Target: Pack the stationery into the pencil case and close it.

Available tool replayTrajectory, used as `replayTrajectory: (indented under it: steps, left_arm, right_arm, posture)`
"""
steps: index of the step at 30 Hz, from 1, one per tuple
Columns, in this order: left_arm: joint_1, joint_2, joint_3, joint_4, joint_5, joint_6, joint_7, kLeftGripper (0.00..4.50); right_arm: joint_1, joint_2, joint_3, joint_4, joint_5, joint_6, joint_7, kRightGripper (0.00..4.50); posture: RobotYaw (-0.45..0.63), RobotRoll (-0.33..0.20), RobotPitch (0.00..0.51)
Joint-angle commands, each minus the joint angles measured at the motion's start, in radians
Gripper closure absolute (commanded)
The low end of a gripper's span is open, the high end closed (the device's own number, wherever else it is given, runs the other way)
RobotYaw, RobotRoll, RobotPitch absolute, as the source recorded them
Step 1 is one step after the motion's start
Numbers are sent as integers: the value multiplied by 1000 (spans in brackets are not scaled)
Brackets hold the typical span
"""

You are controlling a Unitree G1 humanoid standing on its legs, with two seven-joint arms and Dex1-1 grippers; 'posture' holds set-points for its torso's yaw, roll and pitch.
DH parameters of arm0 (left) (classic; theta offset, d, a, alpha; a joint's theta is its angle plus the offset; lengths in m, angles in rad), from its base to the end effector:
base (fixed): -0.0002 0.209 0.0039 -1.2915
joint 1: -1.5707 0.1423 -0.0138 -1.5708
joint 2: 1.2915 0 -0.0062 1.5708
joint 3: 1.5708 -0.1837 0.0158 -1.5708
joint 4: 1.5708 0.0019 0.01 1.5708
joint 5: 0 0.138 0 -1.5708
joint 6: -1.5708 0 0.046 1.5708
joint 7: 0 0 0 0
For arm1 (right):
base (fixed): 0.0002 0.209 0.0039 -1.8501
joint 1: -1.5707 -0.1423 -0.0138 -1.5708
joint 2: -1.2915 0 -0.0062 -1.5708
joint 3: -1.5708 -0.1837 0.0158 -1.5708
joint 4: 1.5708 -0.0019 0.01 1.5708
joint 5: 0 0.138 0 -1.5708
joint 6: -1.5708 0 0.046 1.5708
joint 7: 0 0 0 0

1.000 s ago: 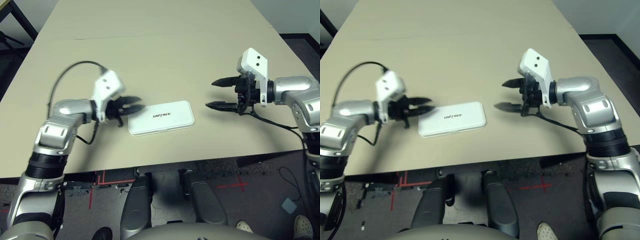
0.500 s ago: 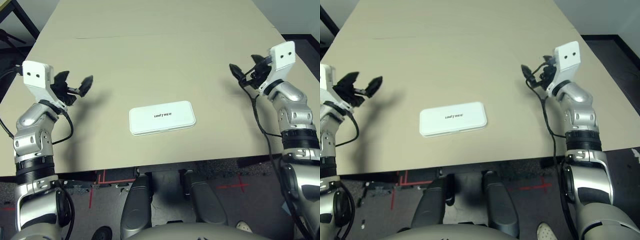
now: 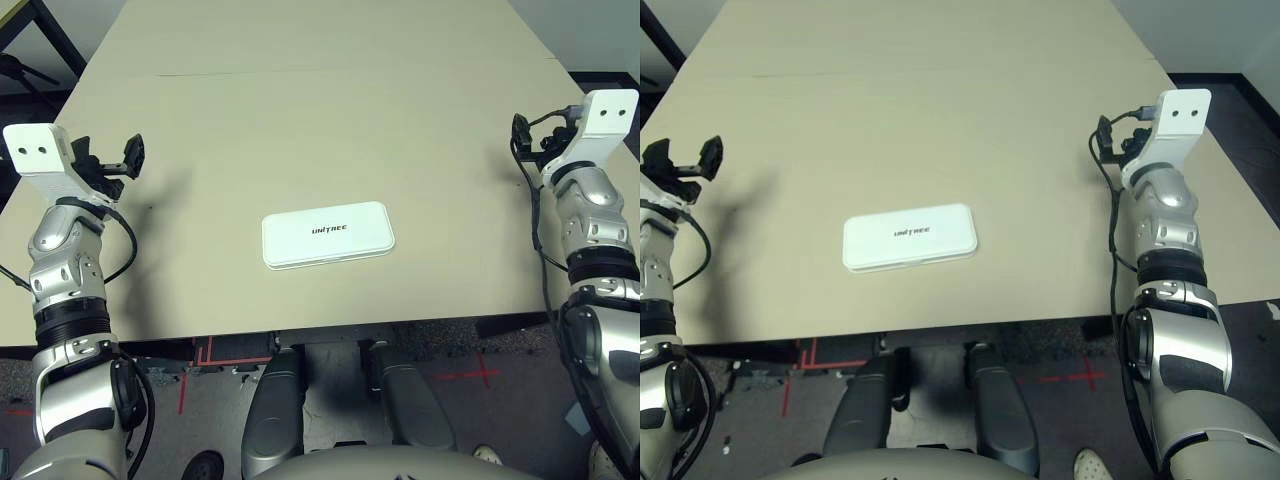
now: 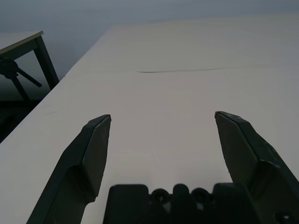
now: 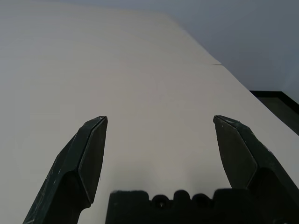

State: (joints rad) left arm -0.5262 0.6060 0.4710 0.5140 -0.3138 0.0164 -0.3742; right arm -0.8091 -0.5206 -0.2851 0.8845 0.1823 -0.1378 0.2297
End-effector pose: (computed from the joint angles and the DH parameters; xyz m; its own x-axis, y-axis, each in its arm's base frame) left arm 0.2629 0.3415 0.1567 0.9648 0.1336 0.2266 -0.1451 0.9888 0.0348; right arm 0.3216 -0.2911 0.1543 0.9764 -0.1258 0.1757 0.1407 0.9872 -0.0750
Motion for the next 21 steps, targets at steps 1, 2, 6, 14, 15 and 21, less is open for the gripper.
replayTrajectory:
  steps: [1, 2, 6, 14, 15, 21]
  left_arm:
    - [-12, 5, -1, 47, 10, -39, 9, 27]
    - [-16, 5, -4, 55, 11, -46, 10, 27]
    - [-28, 0, -11, 74, 10, -61, 15, 27]
    - [-77, -20, -46, 88, 20, -72, 28, 27]
    - [-82, -29, -53, 81, 19, -71, 30, 27]
    - [-99, -23, -80, 80, 18, -65, 7, 27]
  right_arm:
    - [-26, -17, -11, 48, -9, -28, -11, 0]
    - [-31, -18, -9, 57, -10, -32, -10, 0]
    - [-43, -19, -6, 80, -13, -43, -3, 0]
    - [-54, -34, -7, 100, -17, -51, 5, 0]
    - [-55, -41, -9, 103, -15, -51, 8, 0]
    - [-39, -24, -8, 80, -9, -52, 1, 0]
  posture:
    - [-36, 0, 191]
    - [-39, 0, 195]
    - [-45, 0, 203]
    - [-71, 0, 219]
    - [-75, 0, 223]
    - [-69, 0, 236]
